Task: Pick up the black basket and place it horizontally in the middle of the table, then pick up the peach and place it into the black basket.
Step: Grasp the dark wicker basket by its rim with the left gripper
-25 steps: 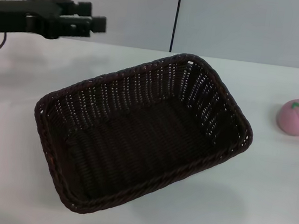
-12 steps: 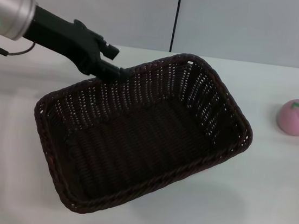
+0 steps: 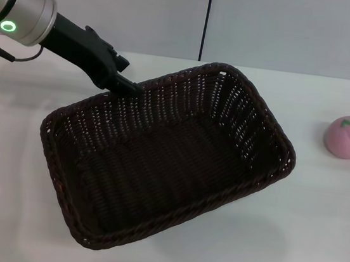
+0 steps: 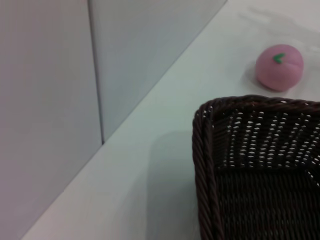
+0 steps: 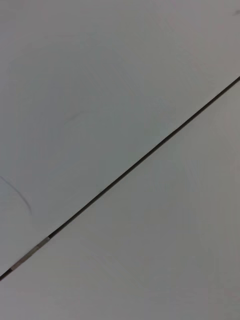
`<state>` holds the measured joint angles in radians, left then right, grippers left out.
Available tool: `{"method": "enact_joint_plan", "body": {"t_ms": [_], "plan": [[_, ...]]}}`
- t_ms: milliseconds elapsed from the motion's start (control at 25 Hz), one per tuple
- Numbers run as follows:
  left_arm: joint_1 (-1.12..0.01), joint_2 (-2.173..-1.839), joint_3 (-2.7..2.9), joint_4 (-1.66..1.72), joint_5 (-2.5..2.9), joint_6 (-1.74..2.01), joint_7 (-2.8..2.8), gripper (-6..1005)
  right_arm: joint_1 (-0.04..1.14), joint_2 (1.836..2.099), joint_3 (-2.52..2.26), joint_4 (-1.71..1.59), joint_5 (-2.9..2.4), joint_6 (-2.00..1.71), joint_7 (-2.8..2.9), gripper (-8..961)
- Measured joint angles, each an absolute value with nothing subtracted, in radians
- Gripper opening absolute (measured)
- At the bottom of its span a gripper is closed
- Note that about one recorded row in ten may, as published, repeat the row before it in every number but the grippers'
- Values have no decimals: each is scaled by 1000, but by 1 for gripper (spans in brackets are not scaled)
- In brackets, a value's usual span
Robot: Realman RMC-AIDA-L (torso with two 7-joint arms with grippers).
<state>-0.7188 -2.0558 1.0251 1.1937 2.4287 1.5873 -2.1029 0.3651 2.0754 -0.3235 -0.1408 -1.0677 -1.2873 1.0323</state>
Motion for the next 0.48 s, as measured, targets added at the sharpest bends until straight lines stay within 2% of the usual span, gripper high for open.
{"method": "enact_joint_plan", "body": {"t_ms": [480], "plan": [[-711, -2057, 1034, 1188, 2446, 1577, -2105, 658, 366, 2075, -324, -141, -1068, -1285, 1032, 602]]}}
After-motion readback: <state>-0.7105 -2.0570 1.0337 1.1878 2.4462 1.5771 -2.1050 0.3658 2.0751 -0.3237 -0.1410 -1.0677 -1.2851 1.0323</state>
